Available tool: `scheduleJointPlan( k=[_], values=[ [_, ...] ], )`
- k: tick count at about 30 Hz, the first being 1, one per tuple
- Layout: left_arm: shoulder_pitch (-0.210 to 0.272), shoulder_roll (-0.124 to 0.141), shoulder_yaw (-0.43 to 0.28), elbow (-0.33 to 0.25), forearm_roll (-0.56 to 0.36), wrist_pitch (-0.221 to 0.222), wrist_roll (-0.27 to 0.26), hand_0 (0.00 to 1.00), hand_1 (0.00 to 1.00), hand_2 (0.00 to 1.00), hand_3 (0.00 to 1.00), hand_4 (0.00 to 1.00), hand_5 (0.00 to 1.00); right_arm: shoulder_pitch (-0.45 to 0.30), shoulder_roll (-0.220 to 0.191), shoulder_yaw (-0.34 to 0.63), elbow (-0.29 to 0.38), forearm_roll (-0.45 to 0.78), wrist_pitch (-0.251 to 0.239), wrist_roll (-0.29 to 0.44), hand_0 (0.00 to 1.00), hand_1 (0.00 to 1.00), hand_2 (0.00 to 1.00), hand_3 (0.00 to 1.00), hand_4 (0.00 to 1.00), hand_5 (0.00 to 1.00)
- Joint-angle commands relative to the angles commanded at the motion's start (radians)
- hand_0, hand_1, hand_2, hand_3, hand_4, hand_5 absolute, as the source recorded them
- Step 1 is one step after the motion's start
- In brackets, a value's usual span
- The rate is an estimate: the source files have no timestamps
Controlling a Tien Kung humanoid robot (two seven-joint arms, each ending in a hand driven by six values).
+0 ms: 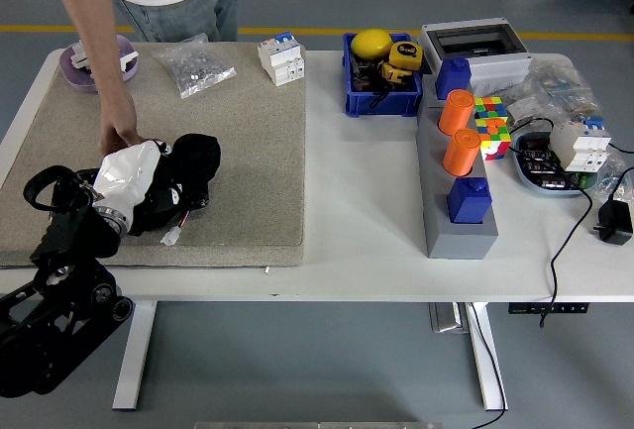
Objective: Pick the rag up,wipe the panel,place it on the desk
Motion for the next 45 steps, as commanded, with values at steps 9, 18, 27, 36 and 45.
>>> scheduleJointPlan(
  k=[9, 18, 27, 36, 45],
  values=[
    [0.047, 0.026, -0.096, 0.014, 0.027, 0.003, 0.005, 0.245, 0.16, 0.502, 0.461, 0.125, 0.002, -0.001, -0.001, 0.007, 0.001, -0.004, -0.001, 0.0, 0.789, 0.706, 0.713, 0.688, 0.998, 0.733],
    [0.085, 0.051, -0.166, 0.028, 0.044, 0.002, 0.01, 0.244, 0.162, 0.503, 0.463, 0.135, 0.002, -0.002, -0.003, 0.01, 0.001, -0.006, -0.001, -0.001, 0.79, 0.706, 0.713, 0.688, 0.998, 0.734],
    [0.11, 0.093, -0.214, 0.029, 0.053, 0.001, 0.015, 0.243, 0.162, 0.503, 0.463, 0.133, 0.002, 0.0, -0.005, 0.013, 0.001, -0.009, -0.002, -0.002, 0.79, 0.706, 0.713, 0.688, 0.998, 0.733],
    [0.151, 0.122, -0.269, 0.031, 0.067, -0.001, 0.022, 0.242, 0.162, 0.502, 0.462, 0.132, 0.002, -0.003, -0.006, 0.017, 0.001, -0.01, -0.002, -0.003, 0.791, 0.706, 0.713, 0.689, 0.998, 0.731],
    [0.16, 0.118, -0.273, 0.022, 0.066, 0.008, 0.023, 0.242, 0.162, 0.5, 0.461, 0.129, 0.002, -0.004, -0.005, 0.017, 0.001, -0.012, -0.004, -0.002, 0.791, 0.706, 0.713, 0.689, 0.998, 0.732]
  ],
)
